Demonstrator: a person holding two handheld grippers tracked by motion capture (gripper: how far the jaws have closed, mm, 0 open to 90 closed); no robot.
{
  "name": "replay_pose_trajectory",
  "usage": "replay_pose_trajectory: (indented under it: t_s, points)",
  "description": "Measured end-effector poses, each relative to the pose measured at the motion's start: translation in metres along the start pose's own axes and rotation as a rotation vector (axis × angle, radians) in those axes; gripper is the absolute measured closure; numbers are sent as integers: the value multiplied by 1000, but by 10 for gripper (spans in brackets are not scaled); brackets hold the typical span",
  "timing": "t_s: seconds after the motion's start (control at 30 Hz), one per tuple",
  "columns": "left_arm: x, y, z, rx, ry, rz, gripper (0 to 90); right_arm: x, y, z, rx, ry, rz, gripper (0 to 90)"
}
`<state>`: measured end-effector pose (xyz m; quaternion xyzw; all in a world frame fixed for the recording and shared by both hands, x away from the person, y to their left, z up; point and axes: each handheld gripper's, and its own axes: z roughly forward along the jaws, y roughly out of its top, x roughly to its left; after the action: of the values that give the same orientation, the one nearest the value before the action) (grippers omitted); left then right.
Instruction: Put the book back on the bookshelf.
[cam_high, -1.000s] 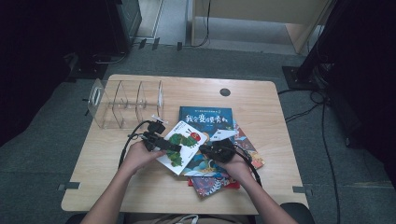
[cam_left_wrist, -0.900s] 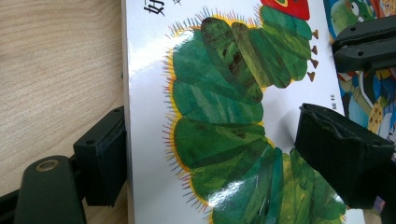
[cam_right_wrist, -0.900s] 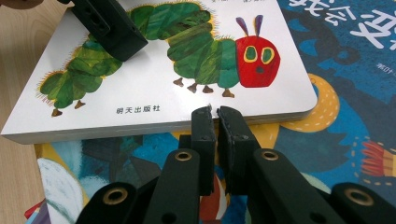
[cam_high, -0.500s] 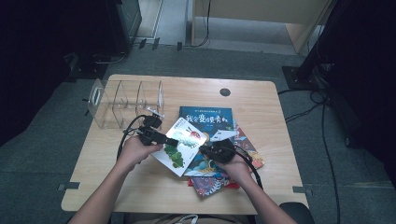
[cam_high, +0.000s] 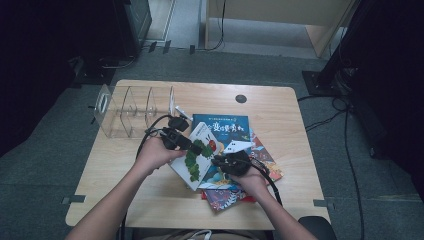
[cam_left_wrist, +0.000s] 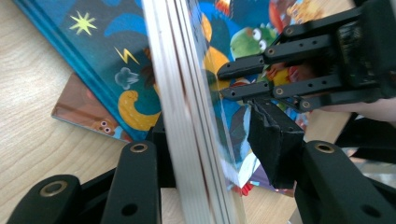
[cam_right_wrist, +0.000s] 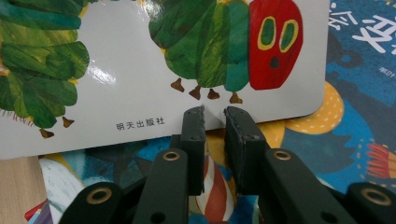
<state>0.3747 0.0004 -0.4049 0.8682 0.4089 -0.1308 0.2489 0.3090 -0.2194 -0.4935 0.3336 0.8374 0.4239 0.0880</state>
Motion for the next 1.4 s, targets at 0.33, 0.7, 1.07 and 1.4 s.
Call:
replay_pose_trajectory:
  t_s: [0.33,0.7,1.07,1.4]
  points:
    - [7,13,-1,70,-42,-81,750,-1,1,1,-1,-15,-11,495]
    - [8,18,-36,36,13,-59,774,7,2,5,25,-56,-97,331]
    - [25,4,-64,41,122,-86,773,7,2,6,35,-61,-90,246]
    - [42,-16,-79,46,175,-142,774,7,2,6,40,-63,-92,220]
